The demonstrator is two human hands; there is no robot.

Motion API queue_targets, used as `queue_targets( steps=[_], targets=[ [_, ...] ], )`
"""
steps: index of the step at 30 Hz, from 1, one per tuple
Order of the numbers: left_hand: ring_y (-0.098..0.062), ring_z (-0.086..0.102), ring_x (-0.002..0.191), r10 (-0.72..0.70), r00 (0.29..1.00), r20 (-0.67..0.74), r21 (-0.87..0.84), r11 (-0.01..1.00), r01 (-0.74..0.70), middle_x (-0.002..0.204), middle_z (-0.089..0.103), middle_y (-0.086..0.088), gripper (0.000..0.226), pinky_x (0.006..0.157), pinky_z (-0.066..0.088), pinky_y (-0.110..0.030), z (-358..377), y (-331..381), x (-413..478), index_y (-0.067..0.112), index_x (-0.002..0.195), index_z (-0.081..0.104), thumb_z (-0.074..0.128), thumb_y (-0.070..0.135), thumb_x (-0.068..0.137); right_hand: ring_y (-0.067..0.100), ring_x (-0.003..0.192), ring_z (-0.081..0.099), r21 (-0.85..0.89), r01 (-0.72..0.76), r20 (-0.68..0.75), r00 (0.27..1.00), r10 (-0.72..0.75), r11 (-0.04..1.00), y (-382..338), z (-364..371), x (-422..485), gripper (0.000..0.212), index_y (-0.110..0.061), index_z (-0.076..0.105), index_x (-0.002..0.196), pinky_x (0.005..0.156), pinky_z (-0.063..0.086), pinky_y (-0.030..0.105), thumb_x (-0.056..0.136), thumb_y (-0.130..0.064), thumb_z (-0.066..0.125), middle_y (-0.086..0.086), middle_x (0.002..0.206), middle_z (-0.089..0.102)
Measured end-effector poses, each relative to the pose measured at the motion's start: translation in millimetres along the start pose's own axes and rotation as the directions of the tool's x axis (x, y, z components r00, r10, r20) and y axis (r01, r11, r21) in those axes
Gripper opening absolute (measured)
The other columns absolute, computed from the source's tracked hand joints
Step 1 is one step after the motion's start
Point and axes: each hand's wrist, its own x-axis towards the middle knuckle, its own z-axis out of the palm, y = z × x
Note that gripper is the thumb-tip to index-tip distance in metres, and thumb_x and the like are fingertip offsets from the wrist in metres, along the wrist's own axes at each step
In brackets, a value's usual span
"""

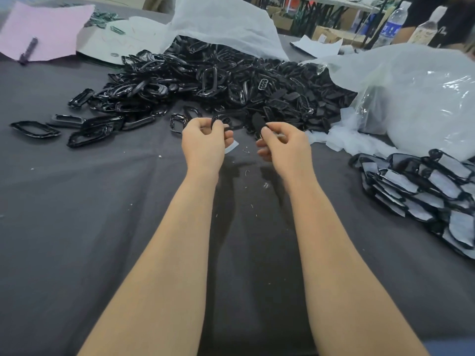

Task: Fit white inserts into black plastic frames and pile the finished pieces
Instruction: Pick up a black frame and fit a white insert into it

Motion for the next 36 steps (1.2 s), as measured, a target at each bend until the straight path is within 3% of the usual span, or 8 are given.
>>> queue_targets(
  steps=[4, 12, 16, 18, 22, 30, 33, 36],
  targets=[
    [-0.001, 0.065, 0.057, 0.024, 0.999, 0.034, 0.028, 0.999, -0.025, 0.079, 0.065, -0.001, 0.006, 0.055, 0.05, -0.013, 2.3, -1.3, -1.8, 0.008, 0.099, 0.051, 0.049, 0.003, 0.097, 0.003, 0.047, 0.056, 0.381, -0.176, 0.098, 0.984, 0.15, 0.908, -7.1, 0.7, -2.1, 0.009, -0.021, 0.062, 0.09, 0.05, 0.047, 0.015, 0.095, -0.014, 0.059, -0.004, 0.059, 0.065],
    [-0.001, 0.066, 0.057, 0.042, 0.997, 0.07, 0.044, 0.998, -0.045, 0.078, 0.067, 0.0, 0.014, 0.058, 0.053, -0.015, 2.3, -3.5, -2.5, 0.015, 0.096, 0.054, 0.047, 0.002, 0.097, 0.005, 0.052, 0.054, 0.445, -0.215, 0.128, 0.976, 0.176, 0.869, -10.7, -1.3, -4.1, 0.016, -0.023, 0.066, 0.088, 0.052, 0.047, 0.016, 0.097, -0.016, 0.055, -0.004, 0.065, 0.061],
    [-0.002, 0.067, 0.059, 0.02, 0.997, 0.077, 0.029, 0.999, -0.022, 0.08, 0.067, -0.002, 0.017, 0.06, 0.053, -0.017, 3.2, -3.9, -1.8, 0.008, 0.104, 0.056, 0.045, 0.0, 0.095, 0.007, 0.064, 0.056, 0.537, -0.183, 0.084, 0.983, 0.164, 0.823, -11.5, -1.9, -3.8, 0.013, -0.012, 0.068, 0.088, 0.058, 0.051, 0.015, 0.094, -0.008, 0.057, 0.001, 0.073, 0.058],
    [-0.002, 0.066, 0.058, 0.016, 0.996, 0.09, 0.012, 1.0, -0.017, 0.083, 0.067, -0.004, 0.018, 0.061, 0.054, -0.018, 4.1, -3.4, -2.7, 0.007, 0.105, 0.055, 0.044, -0.001, 0.094, 0.007, 0.066, 0.058, 0.48, -0.086, -0.007, 0.995, 0.102, 0.873, -10.7, -0.8, -3.3, 0.012, -0.009, 0.067, 0.088, 0.061, 0.051, 0.015, 0.094, -0.006, 0.057, 0.001, 0.075, 0.06],
    [-0.004, 0.065, 0.058, 0.02, 0.99, 0.137, 0.024, 0.999, -0.024, 0.081, 0.067, -0.003, 0.018, 0.061, 0.055, -0.018, 6.2, -2.4, -5.6, 0.008, 0.106, 0.054, 0.042, -0.001, 0.096, 0.006, 0.062, 0.059, 0.125, 0.139, -0.086, 0.988, -0.129, 0.982, -8.4, 3.2, -4.2, 0.02, -0.018, 0.056, 0.088, 0.066, 0.053, 0.019, 0.092, 0.001, 0.054, 0.0, 0.076, 0.061],
    [-0.002, 0.068, 0.068, 0.129, 0.96, 0.25, 0.181, 0.967, -0.177, 0.081, 0.069, 0.004, 0.02, 0.073, 0.057, -0.023, 6.7, -1.6, -9.8, 0.025, 0.088, 0.058, 0.052, 0.007, 0.096, 0.028, 0.086, 0.065, 0.023, 0.153, -0.102, 0.983, -0.15, 0.988, -4.7, 7.5, -3.5, 0.019, -0.02, 0.053, 0.086, 0.084, 0.053, 0.049, 0.088, -0.003, 0.062, 0.008, 0.088, 0.064],
    [-0.002, 0.067, 0.07, 0.159, 0.939, 0.305, 0.236, 0.942, -0.237, 0.083, 0.068, 0.005, 0.015, 0.076, 0.058, -0.026, 5.2, -2.6, -10.2, 0.022, 0.09, 0.059, 0.059, 0.008, 0.093, 0.026, 0.089, 0.064, 0.017, 0.168, -0.105, 0.981, -0.165, 0.986, -4.7, 8.6, -3.7, 0.015, -0.018, 0.056, 0.088, 0.085, 0.053, 0.047, 0.088, -0.003, 0.062, 0.004, 0.089, 0.064],
    [0.002, 0.067, 0.066, 0.147, 0.939, 0.31, 0.219, 0.95, -0.221, 0.081, 0.068, 0.005, 0.012, 0.071, 0.056, -0.02, 5.2, -1.7, -10.3, 0.017, 0.092, 0.062, 0.059, 0.006, 0.093, 0.017, 0.091, 0.061, -0.059, 0.195, -0.125, 0.972, -0.201, 0.979, -2.9, 10.2, -3.5, 0.012, -0.019, 0.061, 0.091, 0.086, 0.05, 0.031, 0.087, -0.009, 0.064, 0.002, 0.095, 0.065]
  ],
)
